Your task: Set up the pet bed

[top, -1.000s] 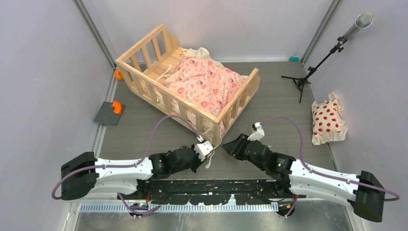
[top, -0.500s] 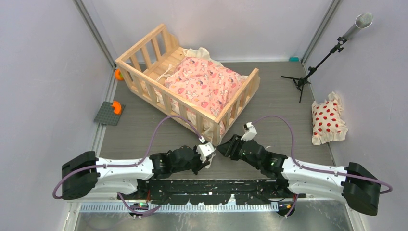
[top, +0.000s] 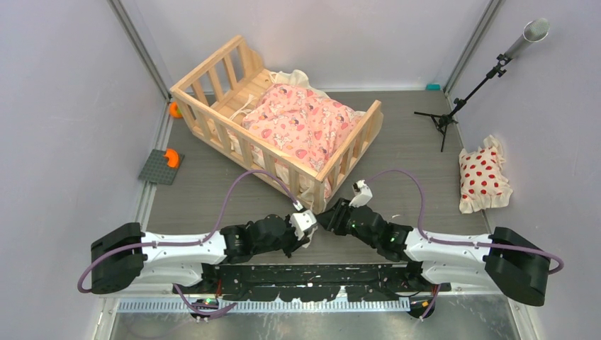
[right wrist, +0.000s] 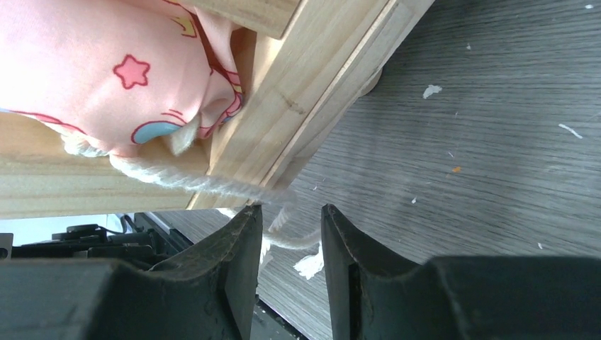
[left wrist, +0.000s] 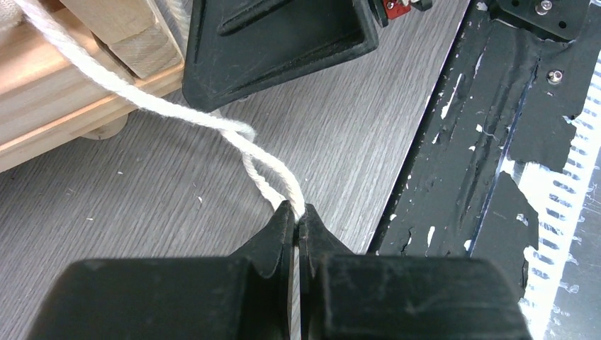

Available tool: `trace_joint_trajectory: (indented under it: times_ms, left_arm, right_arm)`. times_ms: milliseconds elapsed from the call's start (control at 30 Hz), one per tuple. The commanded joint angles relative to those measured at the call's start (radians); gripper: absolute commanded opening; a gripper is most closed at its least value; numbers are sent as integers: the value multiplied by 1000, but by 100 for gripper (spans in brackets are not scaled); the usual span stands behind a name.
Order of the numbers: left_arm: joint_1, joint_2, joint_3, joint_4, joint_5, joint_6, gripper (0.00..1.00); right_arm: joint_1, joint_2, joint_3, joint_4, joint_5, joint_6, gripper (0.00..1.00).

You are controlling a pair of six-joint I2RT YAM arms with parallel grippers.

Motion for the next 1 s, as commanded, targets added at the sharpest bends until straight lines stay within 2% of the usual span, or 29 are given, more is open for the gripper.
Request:
trace_joint_trajectory:
  times_ms: [0, 167, 333, 533, 667, 967]
  left_arm:
    - [5, -9, 33, 54, 18, -11, 0]
    - [5, -5, 33, 58, 21, -11, 0]
    - [5, -13, 30, 55, 21, -12, 0]
    - [6, -37, 34, 41, -25, -33, 0]
    - [6, -50, 52, 55, -75, -100, 0]
    - [5, 11, 96, 150, -55, -245, 0]
  right_arm:
    - [-12, 29, 4, 144, 45, 7, 41]
    - [-13, 77, 5, 188, 44, 18, 36]
    - [-14, 89, 0, 202, 64, 21, 18]
    - [-14, 18, -1, 87, 114, 15, 7]
    - [-13, -30, 17, -23, 135, -8, 4]
    - [-13, -98, 20, -108, 115, -8, 2]
